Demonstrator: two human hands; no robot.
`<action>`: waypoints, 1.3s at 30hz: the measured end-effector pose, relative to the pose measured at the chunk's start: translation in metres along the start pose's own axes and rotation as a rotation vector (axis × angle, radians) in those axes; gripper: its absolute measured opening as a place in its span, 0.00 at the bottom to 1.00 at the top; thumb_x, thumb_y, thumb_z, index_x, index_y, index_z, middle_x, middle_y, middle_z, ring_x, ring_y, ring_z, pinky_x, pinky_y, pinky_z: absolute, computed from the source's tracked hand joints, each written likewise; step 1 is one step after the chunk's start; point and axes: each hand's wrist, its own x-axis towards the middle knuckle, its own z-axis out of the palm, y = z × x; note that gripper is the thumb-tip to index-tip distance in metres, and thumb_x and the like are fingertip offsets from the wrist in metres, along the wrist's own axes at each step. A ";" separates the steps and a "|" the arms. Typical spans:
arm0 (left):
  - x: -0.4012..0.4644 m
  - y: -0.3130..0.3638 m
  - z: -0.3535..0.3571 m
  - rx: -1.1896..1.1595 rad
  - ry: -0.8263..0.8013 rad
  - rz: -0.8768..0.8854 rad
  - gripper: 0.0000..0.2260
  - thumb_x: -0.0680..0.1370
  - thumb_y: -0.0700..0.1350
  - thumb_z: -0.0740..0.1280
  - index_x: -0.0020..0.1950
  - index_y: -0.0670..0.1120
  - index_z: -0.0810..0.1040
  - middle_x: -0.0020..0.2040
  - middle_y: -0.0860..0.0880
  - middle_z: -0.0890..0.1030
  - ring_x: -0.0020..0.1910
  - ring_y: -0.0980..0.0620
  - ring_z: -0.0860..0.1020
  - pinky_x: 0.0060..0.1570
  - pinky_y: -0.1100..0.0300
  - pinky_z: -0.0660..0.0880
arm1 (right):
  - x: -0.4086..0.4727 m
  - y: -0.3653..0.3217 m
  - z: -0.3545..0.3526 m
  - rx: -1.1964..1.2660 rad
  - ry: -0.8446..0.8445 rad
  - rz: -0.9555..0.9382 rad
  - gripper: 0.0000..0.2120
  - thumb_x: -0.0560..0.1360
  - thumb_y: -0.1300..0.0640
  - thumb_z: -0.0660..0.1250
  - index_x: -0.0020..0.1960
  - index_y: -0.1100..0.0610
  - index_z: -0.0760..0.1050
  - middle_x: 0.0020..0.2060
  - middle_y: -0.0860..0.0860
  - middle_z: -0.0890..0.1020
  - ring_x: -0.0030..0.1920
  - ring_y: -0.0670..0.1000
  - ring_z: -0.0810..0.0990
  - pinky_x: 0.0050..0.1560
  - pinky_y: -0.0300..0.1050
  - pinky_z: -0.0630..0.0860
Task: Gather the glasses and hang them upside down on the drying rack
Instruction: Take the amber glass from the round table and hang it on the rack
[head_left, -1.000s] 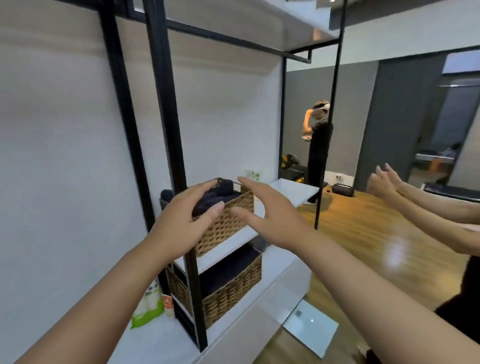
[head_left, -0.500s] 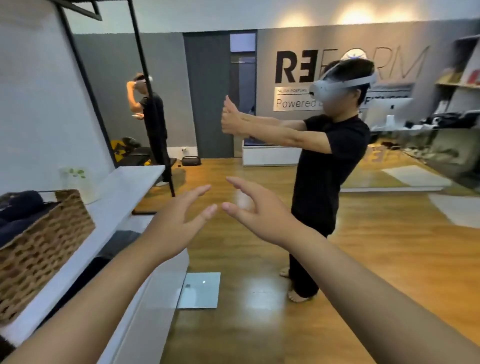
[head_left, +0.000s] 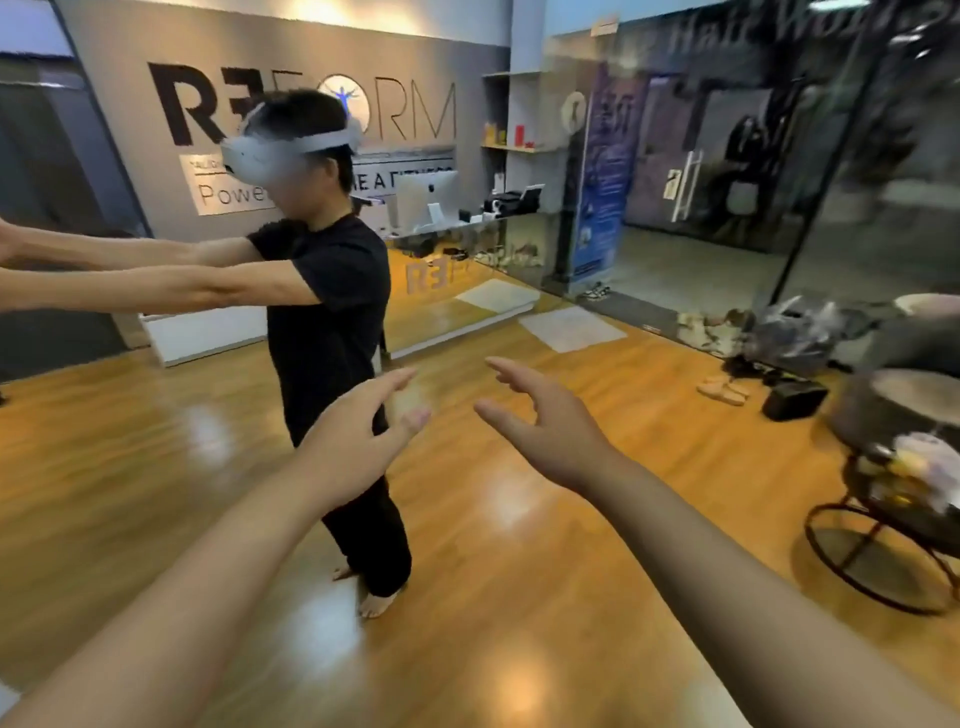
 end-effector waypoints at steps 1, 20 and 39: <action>0.019 0.007 0.013 -0.005 -0.027 0.028 0.30 0.79 0.67 0.62 0.79 0.58 0.67 0.75 0.58 0.72 0.74 0.57 0.69 0.71 0.54 0.67 | 0.000 0.014 -0.014 -0.016 0.041 0.038 0.30 0.79 0.36 0.67 0.79 0.42 0.68 0.74 0.46 0.75 0.75 0.48 0.71 0.71 0.53 0.72; 0.221 0.108 0.194 -0.241 -0.555 0.672 0.26 0.82 0.62 0.62 0.79 0.57 0.67 0.75 0.55 0.73 0.72 0.54 0.71 0.61 0.58 0.68 | -0.051 0.115 -0.100 -0.266 0.756 0.719 0.32 0.79 0.33 0.64 0.80 0.42 0.66 0.74 0.47 0.75 0.73 0.50 0.74 0.63 0.46 0.71; 0.378 0.233 0.405 -0.329 -0.858 0.829 0.25 0.83 0.59 0.64 0.80 0.56 0.67 0.76 0.55 0.72 0.74 0.54 0.69 0.64 0.60 0.66 | -0.020 0.284 -0.230 -0.322 0.986 0.955 0.30 0.81 0.37 0.64 0.81 0.44 0.64 0.77 0.47 0.72 0.75 0.50 0.70 0.66 0.49 0.71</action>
